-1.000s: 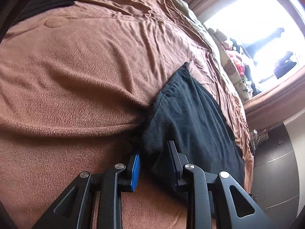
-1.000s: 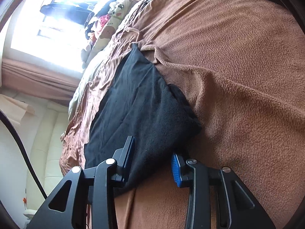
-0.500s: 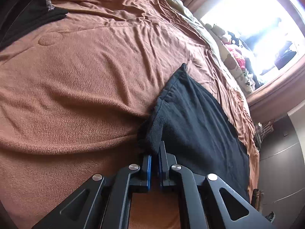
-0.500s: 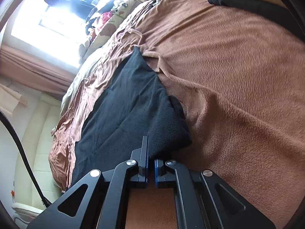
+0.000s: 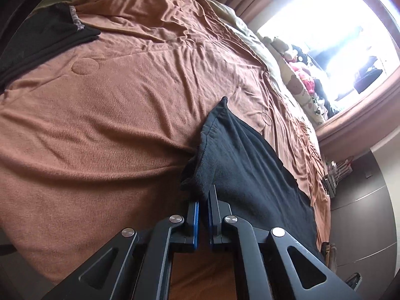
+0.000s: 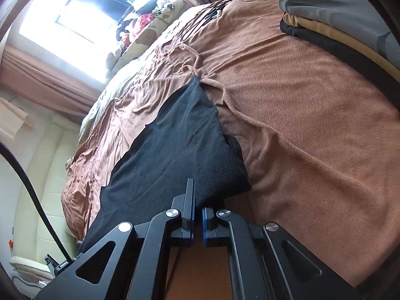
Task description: Fold small clothes
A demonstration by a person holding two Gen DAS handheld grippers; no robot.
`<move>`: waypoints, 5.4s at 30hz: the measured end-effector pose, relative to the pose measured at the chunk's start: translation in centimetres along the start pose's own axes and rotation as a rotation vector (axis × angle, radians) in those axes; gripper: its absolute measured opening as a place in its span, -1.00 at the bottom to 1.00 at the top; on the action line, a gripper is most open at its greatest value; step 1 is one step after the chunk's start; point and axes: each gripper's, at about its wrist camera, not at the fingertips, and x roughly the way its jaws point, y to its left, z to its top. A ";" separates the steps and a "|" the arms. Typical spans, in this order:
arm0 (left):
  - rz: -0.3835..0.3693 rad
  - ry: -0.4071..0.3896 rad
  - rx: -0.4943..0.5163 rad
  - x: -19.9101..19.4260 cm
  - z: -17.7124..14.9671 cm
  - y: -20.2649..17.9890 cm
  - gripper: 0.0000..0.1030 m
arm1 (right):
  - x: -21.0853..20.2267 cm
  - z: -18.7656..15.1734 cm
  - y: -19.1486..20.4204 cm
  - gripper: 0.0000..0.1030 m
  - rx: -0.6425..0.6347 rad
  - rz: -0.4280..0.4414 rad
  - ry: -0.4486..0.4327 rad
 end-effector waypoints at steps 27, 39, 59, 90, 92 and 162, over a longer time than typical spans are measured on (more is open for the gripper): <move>-0.028 0.126 -0.101 0.8 -7.2 8.2 -0.87 | -2.0 -4.3 -3.7 -0.86 0.035 -0.135 0.048; -0.059 0.165 -0.061 1.1 -7.0 8.5 -0.70 | -9.8 -5.7 -1.1 -0.58 -0.078 -0.207 -0.105; -0.195 0.156 -0.129 -1.0 -7.0 10.7 -0.03 | -3.8 -14.1 12.0 -0.58 -0.450 -0.041 0.165; -0.181 0.113 -0.154 0.1 -7.1 9.6 -0.62 | 15.8 -10.4 20.4 -0.83 -0.736 -0.119 0.424; -0.175 0.112 -0.156 0.1 -7.3 9.5 -0.62 | 17.4 -10.0 21.0 -0.94 -0.726 -0.140 0.421; -0.362 0.026 -0.053 -4.8 -2.9 0.1 -0.80 | 15.1 -9.4 21.5 -1.00 -0.625 0.050 0.463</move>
